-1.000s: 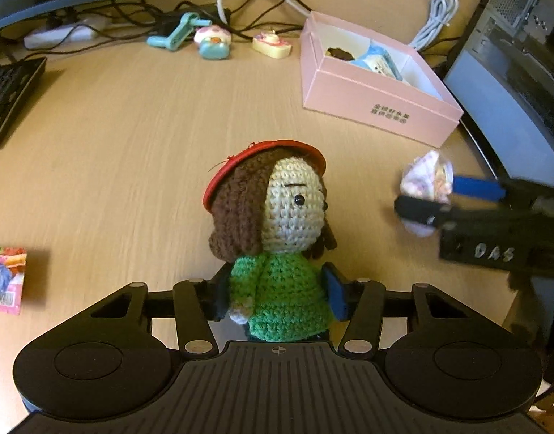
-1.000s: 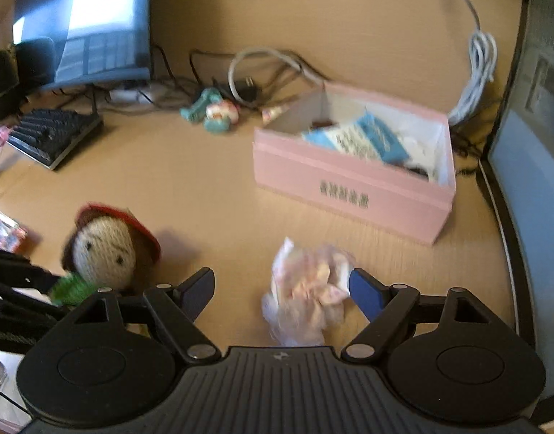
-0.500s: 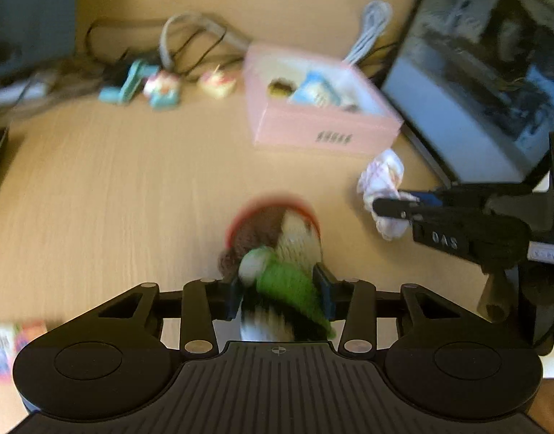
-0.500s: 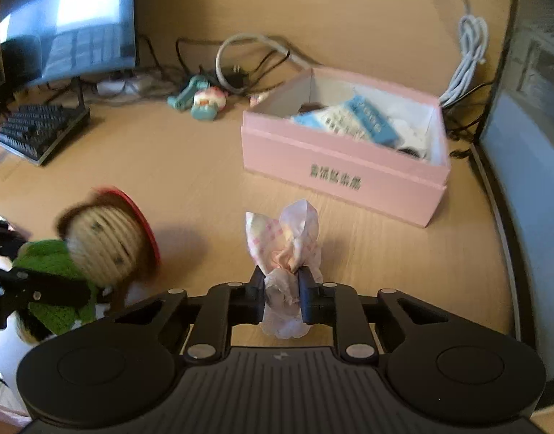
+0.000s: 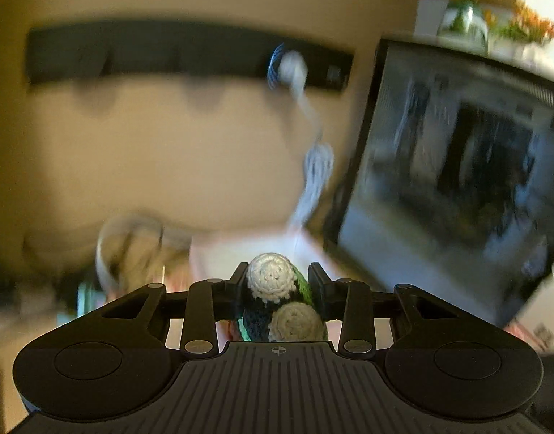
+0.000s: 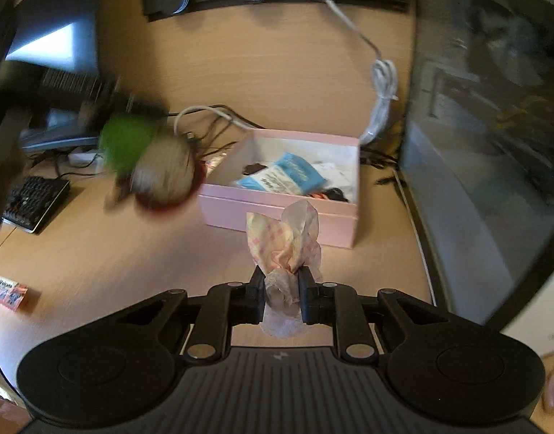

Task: Organize objects
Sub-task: 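Drop doll into box with left tool while right tool drops pink cloth in, then grasp the pink Volcano candy pack on the desk with the left tool, then grasp wooden stick bundle with left tool while right tool grasps teal cat toy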

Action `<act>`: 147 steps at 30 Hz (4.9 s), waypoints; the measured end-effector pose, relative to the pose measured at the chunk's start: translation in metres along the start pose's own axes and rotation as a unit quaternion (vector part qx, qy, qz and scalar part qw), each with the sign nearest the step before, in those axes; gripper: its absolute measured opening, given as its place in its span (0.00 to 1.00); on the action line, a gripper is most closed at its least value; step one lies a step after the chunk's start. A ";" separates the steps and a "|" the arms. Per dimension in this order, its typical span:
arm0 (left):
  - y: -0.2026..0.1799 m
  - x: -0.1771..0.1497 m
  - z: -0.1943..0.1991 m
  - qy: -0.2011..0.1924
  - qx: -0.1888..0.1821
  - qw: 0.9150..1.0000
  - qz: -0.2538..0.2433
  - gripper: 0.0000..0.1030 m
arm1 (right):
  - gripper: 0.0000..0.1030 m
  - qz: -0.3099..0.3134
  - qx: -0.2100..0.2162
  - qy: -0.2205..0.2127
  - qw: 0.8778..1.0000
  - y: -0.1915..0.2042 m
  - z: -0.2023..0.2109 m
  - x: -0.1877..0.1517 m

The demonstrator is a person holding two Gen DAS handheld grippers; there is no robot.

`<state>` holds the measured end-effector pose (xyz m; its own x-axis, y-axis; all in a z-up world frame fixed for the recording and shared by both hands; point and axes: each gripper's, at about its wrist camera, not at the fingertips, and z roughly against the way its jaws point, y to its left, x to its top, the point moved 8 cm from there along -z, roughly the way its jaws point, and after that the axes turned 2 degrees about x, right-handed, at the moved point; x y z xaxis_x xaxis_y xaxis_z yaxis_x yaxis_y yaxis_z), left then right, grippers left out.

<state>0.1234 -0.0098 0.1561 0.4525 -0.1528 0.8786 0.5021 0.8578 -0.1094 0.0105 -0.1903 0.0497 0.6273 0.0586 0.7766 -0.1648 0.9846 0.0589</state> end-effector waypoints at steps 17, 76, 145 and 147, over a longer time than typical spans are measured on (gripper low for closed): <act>0.000 0.076 -0.087 -0.050 0.040 0.998 0.016 0.28 | 0.17 -0.020 0.008 -0.006 1.000 -0.017 -0.010 -0.014; 0.140 -0.229 0.151 0.124 0.189 0.961 0.157 0.29 | 0.94 0.052 0.063 -0.013 0.997 0.176 -0.195 0.113; 0.212 -0.219 0.071 0.155 0.199 0.952 0.175 0.41 | 0.96 0.106 0.071 0.107 0.986 0.123 -0.093 -0.057; 0.210 -0.219 0.072 0.164 0.207 0.949 0.171 0.41 | 0.96 0.103 0.074 0.110 0.986 0.121 -0.096 -0.057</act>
<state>0.0761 0.2390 -0.0259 0.7767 0.0835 0.6243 -0.0181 0.9937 -0.1103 0.0273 -0.0585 -0.0477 0.7161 0.3060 0.6274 -0.4057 0.9139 0.0173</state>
